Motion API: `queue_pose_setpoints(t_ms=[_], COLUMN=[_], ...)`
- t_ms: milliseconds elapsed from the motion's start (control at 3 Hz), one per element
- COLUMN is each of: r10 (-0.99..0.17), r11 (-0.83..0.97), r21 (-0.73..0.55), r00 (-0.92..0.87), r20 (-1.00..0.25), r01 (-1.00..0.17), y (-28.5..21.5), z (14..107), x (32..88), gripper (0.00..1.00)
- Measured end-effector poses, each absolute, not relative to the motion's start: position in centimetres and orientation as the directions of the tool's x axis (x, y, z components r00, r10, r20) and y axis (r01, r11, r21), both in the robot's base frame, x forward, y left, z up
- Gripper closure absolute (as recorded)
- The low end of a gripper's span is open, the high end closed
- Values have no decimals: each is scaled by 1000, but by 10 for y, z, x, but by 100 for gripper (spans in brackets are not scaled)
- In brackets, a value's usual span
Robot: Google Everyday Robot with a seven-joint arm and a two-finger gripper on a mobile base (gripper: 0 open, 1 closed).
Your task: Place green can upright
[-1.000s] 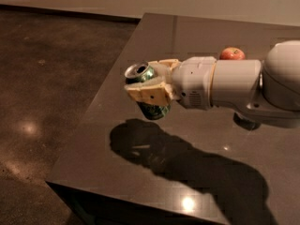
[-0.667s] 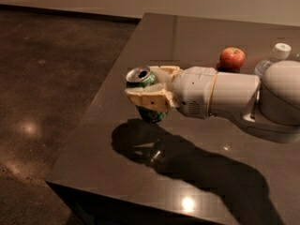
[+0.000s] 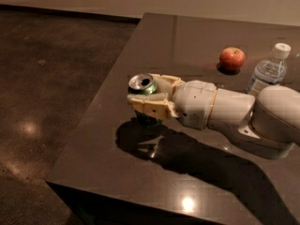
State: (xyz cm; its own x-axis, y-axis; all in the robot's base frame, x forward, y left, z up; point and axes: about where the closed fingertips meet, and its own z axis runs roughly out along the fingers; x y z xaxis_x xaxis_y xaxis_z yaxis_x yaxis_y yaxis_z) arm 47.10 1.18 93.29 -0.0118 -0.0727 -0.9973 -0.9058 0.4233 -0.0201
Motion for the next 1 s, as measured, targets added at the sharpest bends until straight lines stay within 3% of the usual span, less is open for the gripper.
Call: queue_pose_setpoints(t_ms=[1000], r10=[-31], r11=[405], r21=[-22], r00=[11], r20=[-999], r01=[-914], y=[15], z=[927], x=[471], gripper=[12])
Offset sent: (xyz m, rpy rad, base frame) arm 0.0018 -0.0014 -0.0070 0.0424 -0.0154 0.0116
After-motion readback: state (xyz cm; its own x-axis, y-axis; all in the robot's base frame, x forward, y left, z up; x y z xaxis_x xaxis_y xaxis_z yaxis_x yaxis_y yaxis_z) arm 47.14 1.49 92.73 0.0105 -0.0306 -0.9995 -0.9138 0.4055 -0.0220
